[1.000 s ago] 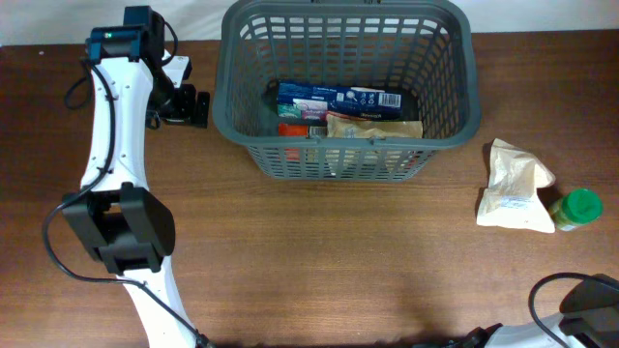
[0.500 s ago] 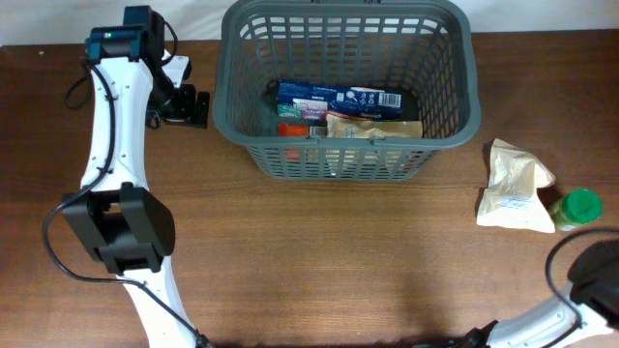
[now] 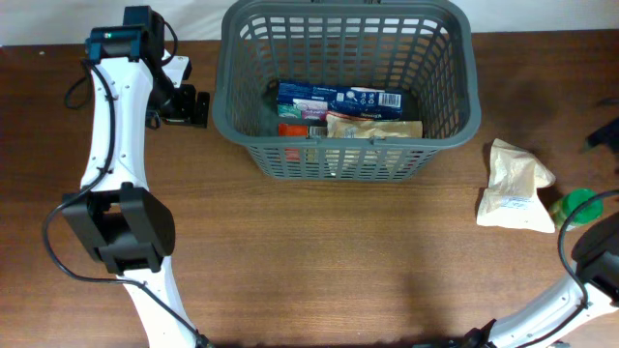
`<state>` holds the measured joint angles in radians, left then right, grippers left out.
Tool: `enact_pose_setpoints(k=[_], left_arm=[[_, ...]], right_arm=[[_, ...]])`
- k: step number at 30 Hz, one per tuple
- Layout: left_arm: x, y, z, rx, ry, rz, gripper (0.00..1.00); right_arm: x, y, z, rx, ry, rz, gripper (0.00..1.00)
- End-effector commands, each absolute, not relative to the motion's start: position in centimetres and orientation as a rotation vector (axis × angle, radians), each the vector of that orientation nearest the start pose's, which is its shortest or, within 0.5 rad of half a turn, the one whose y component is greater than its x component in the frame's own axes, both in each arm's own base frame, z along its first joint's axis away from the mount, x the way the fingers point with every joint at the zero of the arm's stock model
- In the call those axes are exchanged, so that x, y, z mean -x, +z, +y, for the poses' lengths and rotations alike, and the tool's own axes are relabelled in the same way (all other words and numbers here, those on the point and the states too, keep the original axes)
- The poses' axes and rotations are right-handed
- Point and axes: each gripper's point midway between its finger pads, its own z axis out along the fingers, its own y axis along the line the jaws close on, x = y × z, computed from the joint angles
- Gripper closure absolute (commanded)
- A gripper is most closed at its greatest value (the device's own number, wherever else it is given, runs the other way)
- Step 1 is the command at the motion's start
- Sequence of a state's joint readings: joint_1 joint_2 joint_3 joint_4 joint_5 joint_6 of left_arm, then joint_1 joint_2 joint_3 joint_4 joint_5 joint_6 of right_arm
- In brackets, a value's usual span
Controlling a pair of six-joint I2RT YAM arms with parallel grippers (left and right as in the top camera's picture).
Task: Pack container
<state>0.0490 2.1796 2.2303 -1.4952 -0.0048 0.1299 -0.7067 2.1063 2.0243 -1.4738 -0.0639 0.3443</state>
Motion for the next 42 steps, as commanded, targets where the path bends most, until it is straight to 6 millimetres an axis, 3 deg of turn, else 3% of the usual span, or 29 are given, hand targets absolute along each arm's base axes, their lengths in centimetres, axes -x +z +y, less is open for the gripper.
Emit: enact_pose_setpoints(k=[1,8,15,20,32,40,42], left_arm=[[-44.2,15.8,2.6,-0.104,0.029,3.015,0.01],[-44.2,15.8,2.6,-0.103,0.029,3.015,0.01],[-44.2,15.8,2.6,-0.104,0.029,3.015,0.01],[-44.2,15.8,2.6,-0.104,0.029,3.015,0.01],[-44.2,15.8,2.6,-0.103,0.029,3.015,0.01],[-44.2,15.8,2.6,-0.104,0.029,3.015,0.01],[-44.2,15.8,2.6,-0.104,0.029,3.015,0.01]], right_arm=[[-30.6,11.0,-25.4,-1.58,0.047,2.765,0.01],[-30.8,8.7,-25.7,-1.481,0.038,2.802,0.01],[-30.3,8.2,-25.7,-1.49,0.011,2.817,0.01],[-28.7,6.6,-25.7,-1.53,-0.064,2.862,0.01],[-28.1,3.4,-25.4,-1.541,-0.058,2.859,0.01],[-28.1,2.6,-25.7,-1.552,-0.063,2.835,0.0],[-28.1,2.5,-25.7,-1.551,-0.065,2.831,0.05]])
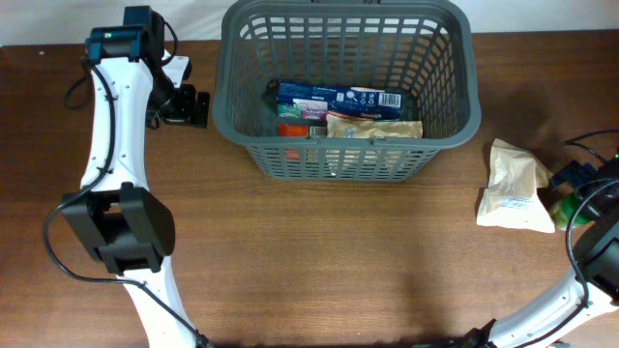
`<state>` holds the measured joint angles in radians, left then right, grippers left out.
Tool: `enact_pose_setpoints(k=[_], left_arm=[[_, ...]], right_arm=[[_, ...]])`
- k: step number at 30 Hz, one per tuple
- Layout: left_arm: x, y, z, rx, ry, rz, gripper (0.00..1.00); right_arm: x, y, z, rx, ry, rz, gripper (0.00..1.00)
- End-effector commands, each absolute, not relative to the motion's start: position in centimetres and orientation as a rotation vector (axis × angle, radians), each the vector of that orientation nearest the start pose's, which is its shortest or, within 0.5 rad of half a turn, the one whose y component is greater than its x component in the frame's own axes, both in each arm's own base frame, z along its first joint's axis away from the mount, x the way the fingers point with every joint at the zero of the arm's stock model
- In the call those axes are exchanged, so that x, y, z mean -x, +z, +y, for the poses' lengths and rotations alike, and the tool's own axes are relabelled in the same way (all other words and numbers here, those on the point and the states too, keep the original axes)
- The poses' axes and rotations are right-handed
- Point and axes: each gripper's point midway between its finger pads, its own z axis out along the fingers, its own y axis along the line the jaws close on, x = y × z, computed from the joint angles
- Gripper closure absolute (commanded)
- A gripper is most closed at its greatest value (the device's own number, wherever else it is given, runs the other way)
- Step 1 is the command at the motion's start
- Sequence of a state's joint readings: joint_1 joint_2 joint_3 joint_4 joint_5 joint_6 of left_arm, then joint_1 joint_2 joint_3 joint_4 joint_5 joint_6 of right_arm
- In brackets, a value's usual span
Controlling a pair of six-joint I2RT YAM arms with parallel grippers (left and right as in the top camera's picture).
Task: Pack container
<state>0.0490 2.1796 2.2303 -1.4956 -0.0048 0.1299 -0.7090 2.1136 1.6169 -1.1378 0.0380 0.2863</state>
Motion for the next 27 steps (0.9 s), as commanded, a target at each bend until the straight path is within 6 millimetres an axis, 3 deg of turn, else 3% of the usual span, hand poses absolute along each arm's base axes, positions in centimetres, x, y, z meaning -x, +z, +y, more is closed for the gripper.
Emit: enact_pose_setpoints(k=[1,4,27], left_arm=[[-44.2,15.8,2.6,-0.104,0.029,3.015,0.01],[-44.2,15.8,2.6,-0.104,0.029,3.015,0.01],[-44.2,15.8,2.6,-0.103,0.029,3.015,0.01]], right_arm=[[-28.2,2.5,-25.8,-1.549,-0.065,2.828,0.07],[-28.3,2.5,-25.8,-1.548,-0.066,2.826,0.17],[-27.4,1.2,-25.1,-1.572,-0.056,2.845,0.25]])
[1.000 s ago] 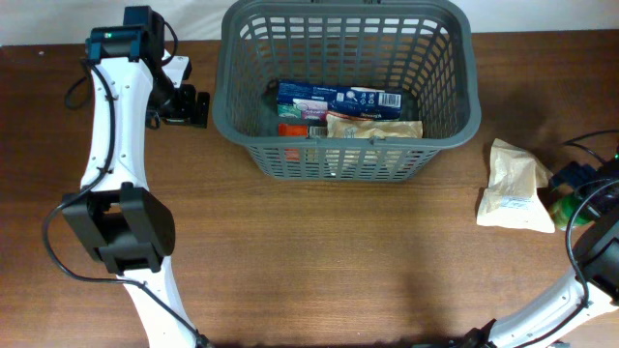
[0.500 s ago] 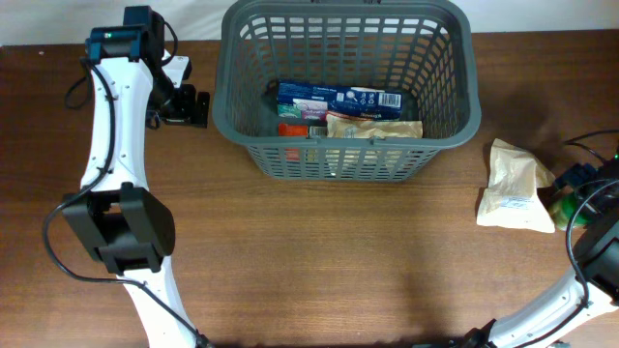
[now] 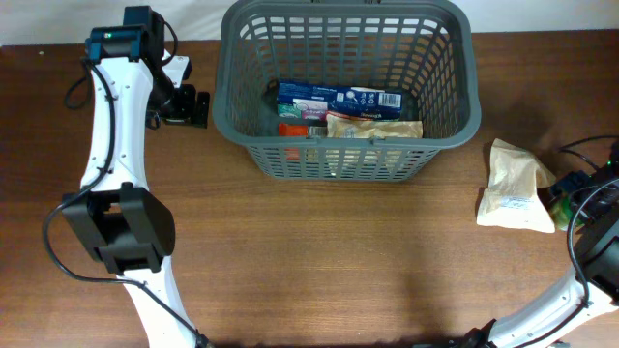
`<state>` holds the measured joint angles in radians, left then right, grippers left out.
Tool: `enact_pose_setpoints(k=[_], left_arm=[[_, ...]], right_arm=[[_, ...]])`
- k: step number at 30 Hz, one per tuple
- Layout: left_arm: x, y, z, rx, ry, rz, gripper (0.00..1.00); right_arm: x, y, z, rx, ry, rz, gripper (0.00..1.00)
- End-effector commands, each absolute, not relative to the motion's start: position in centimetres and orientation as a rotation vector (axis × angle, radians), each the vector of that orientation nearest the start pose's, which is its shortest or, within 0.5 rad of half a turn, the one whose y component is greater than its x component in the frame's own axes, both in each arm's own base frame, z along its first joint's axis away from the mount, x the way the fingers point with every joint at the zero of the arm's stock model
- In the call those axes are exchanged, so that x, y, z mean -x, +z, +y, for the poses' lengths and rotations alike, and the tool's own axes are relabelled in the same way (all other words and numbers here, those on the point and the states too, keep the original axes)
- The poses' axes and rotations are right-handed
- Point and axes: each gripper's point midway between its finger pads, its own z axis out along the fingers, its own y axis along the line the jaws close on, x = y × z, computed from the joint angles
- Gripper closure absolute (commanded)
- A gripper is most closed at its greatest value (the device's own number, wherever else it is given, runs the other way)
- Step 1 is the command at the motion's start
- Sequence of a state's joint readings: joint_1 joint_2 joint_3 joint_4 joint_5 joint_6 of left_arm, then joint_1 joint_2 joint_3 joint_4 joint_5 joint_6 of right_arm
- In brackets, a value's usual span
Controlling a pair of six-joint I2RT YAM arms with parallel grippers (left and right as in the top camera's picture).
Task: Pack container
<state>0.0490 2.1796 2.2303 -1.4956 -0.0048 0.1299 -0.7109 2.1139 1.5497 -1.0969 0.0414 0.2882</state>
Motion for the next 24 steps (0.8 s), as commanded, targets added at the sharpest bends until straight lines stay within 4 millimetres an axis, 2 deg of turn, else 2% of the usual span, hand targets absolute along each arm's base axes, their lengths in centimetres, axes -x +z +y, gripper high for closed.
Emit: enact_pose_setpoints(k=[1,7,11,15,19,22,24], left_arm=[[-44.2,15.8,2.6,-0.103,0.029,3.015,0.01],[-44.2,15.8,2.6,-0.104,0.029,3.015,0.01],[-44.2,15.8,2.6,-0.104,0.029,3.015,0.01],[-44.2,15.8,2.6,-0.104,0.029,3.015,0.01],[-44.2,15.8,2.6,-0.103,0.029,3.015,0.01],[-44.2,15.8,2.6,-0.104,0.029,3.015,0.01],[-44.2,15.8,2.6,-0.104,0.029,3.015,0.01]], right_arm=[[-27.4,1.2,-25.1,-1.572,-0.056,2.845,0.25],[-27.6,1.4,-25.3,-1.566,-0.06,2.834,0.31],[-28.2,2.2,-25.5,-1.559,-0.045,2.819,0.31],[-29.8,4.4,-26.0,-1.531,-0.006,2.773,0.45],[-31.7,8.2,-26.4,-1.468,0.004,2.706,0.49],[-33.4,12.3,-26.4,-1.397,0.01,2.646,0.51],[-36.1,18.6,-24.6,-1.244,0.046,2.572,0.62]])
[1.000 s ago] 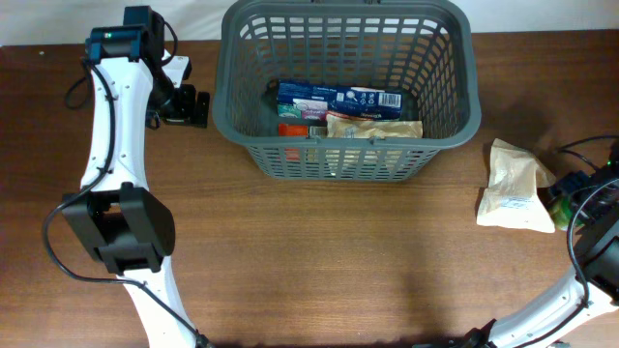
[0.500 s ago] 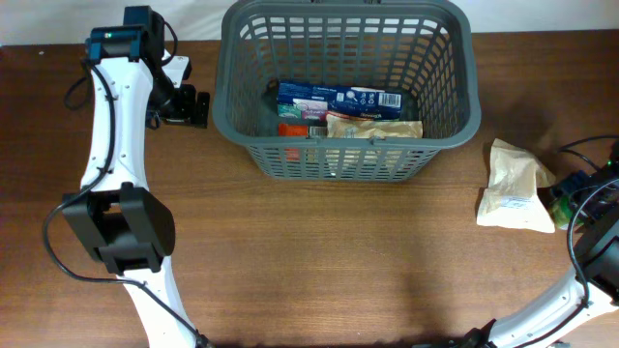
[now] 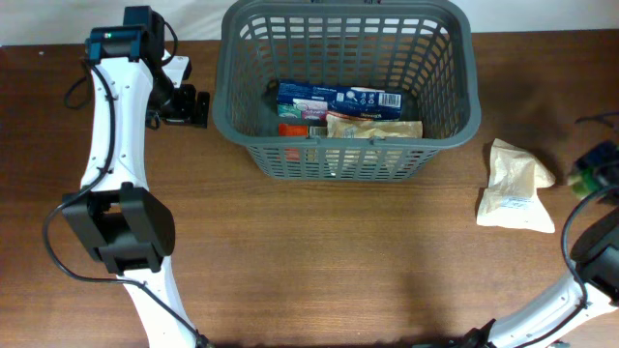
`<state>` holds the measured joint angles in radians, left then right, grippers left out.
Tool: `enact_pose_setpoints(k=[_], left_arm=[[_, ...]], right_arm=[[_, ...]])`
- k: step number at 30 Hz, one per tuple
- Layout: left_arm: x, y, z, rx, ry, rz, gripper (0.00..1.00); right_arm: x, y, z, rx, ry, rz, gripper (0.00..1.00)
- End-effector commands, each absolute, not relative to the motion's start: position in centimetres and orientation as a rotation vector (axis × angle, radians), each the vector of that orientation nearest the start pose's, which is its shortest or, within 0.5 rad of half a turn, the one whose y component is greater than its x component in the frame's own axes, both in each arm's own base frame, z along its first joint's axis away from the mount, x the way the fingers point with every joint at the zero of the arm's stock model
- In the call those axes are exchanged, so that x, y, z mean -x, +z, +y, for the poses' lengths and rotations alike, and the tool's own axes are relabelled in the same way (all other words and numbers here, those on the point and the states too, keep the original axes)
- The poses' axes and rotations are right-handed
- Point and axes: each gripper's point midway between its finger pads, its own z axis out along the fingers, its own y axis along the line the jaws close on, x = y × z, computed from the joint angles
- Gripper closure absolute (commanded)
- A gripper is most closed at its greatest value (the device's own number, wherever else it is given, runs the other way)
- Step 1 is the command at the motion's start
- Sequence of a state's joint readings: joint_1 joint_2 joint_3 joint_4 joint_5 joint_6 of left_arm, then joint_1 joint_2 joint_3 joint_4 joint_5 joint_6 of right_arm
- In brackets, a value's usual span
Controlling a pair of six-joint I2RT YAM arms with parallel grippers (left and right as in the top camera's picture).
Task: Pack container
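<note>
The grey plastic basket [image 3: 348,92] stands at the back middle of the table. In it lie a blue box [image 3: 338,99], a tan pouch [image 3: 372,127] and a small red item [image 3: 293,128]. A second tan pouch [image 3: 513,184] rests on the table to the right. At the far right edge my right gripper [image 3: 590,172] hangs shut on a green object [image 3: 578,180], which only shows partly. My left gripper [image 3: 196,107] sits just off the basket's left wall, holding nothing visible; its jaws are too dark to read.
The left arm's white links [image 3: 111,145] run down the left side of the table. Cables [image 3: 592,120] trail near the right edge. Brown tabletop [image 3: 319,261] stretches in front of the basket.
My right gripper has moved back and right from beside the tan pouch, and the green object has left its spot on the table with it. The left arm is unchanged.
At first the green object lay on the table right of the tan pouch, with my right gripper barely in view. Then the gripper was down over it, and stayed there. Now the gripper is farther back with the green object in it.
</note>
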<state>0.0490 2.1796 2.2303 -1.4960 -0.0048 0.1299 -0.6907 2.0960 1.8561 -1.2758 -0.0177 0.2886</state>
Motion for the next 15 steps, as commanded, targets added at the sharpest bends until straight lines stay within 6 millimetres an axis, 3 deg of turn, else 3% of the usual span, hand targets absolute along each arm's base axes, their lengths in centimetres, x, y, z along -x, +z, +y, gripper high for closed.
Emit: enact_pose_setpoints(k=[1,5,9,10,12,14,15], left_arm=[[-44.2,15.8,2.6,-0.104,0.029,3.015,0.01],[-44.2,15.8,2.6,-0.104,0.029,3.015,0.01],[-44.2,15.8,2.6,-0.104,0.029,3.015,0.01],[-44.2,15.8,2.6,-0.104,0.029,3.015,0.01],[-44.2,15.8,2.6,-0.104,0.029,3.015,0.01],[-44.2,15.8,2.6,-0.103,0.029,3.015,0.01],[-44.2,15.8,2.6,-0.104,0.029,3.015,0.01]], right_arm=[[-36.9,20.8,-23.7,-1.173,0.052,2.552,0.64],[-39.3,30.0,-18.0,-0.849,0.093,2.461,0.73],[-40.2,38.0,-10.0,-0.48,0.143,2.351,0.79],[-40.2,40.1,-6.9,-0.351,0.155,2.312,0.81],[-39.9,42.7,-2.0,-0.165,0.189,2.258,0.84],[-39.5,44.0,2.3,-0.014,0.23,2.224,0.84],[-39.3,44.4,6.3,0.11,0.269,2.208,0.84]])
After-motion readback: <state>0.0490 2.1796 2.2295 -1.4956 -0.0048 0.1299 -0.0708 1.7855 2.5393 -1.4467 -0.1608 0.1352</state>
